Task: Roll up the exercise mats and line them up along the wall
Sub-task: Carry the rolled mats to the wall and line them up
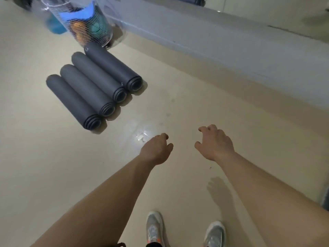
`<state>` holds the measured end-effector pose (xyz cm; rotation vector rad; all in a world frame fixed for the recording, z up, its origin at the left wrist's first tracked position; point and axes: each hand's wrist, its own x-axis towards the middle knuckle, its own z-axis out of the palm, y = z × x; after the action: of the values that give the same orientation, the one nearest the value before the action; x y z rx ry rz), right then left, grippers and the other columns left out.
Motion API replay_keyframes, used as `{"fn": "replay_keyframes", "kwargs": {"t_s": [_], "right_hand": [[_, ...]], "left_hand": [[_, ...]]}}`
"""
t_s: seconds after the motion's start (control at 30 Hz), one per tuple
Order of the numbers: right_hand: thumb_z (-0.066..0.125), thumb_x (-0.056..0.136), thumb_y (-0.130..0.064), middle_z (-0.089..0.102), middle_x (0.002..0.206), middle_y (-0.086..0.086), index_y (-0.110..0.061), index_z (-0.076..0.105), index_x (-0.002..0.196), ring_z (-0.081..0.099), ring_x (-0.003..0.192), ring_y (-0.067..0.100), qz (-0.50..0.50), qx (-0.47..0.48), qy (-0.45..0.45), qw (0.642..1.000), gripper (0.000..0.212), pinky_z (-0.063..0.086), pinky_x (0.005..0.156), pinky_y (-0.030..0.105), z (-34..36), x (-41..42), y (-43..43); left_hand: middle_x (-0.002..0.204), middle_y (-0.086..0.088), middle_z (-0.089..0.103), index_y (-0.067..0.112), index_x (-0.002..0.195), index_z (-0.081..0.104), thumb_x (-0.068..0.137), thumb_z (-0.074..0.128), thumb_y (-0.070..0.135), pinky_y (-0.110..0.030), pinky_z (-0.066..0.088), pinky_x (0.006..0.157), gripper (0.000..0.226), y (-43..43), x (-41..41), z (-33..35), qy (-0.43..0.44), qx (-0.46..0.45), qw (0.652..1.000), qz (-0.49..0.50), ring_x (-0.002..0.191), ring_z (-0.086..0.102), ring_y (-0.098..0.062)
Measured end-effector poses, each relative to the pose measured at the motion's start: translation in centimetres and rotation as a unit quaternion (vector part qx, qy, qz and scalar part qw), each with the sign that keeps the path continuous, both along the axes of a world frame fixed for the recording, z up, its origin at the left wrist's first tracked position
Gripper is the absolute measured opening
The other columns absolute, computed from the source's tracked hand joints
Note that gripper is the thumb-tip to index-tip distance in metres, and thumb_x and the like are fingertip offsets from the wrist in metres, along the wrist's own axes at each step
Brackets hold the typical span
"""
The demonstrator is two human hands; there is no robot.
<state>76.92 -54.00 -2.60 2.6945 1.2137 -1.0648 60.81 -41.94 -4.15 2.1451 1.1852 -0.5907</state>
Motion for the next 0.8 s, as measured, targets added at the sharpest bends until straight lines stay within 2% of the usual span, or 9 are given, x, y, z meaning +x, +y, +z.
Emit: {"fn": "replay_keyframes", "kwargs": {"t_s": [0.23,0.47,0.63,0.8], "right_hand": [[0.049,0.101,-0.041,0.041,0.149,0.008,-0.022,0.036,0.155,0.048,0.129,0.032,0.144,-0.014,-0.001,0.989,0.058,0.046,0.097,0.042,-1.0,-22.2,13.4],[0.051,0.100,-0.039,0.038,0.153,0.006,-0.025,0.033,0.157,0.046,0.132,0.031,0.165,-0.013,0.026,0.986,0.062,0.045,0.100,0.042,-2.6,-40.6,25.6],[0.051,0.099,-0.041,0.039,0.153,0.006,-0.024,0.033,0.157,0.047,0.131,0.030,0.170,-0.032,0.032,0.984,0.063,0.046,0.099,0.041,-5.3,-45.8,32.3],[0.050,0.099,-0.040,0.042,0.149,0.007,-0.021,0.037,0.153,0.050,0.127,0.031,0.174,-0.087,0.033,0.980,0.058,0.046,0.095,0.040,-9.6,-45.7,39.8]], "left_hand": [[0.147,-0.003,0.056,0.017,0.153,0.041,0.104,0.049,0.039,-0.039,0.048,0.101,0.054,9.6,-25.0,-0.4,0.010,0.007,0.993,0.117,0.129,0.056,-0.024],[0.150,-0.002,0.053,0.016,0.155,0.039,0.104,0.048,0.038,-0.037,0.046,0.100,0.056,19.2,-45.4,-1.9,0.026,0.002,0.985,0.171,0.132,0.054,-0.023],[0.151,-0.002,0.052,0.015,0.155,0.038,0.105,0.048,0.038,-0.038,0.046,0.102,0.056,26.7,-52.0,-4.3,0.039,-0.011,0.982,0.184,0.133,0.053,-0.023],[0.154,-0.001,0.049,0.018,0.156,0.036,0.104,0.047,0.040,-0.039,0.046,0.104,0.057,35.7,-52.7,-7.9,0.056,-0.039,0.985,0.160,0.133,0.053,-0.022]]}}
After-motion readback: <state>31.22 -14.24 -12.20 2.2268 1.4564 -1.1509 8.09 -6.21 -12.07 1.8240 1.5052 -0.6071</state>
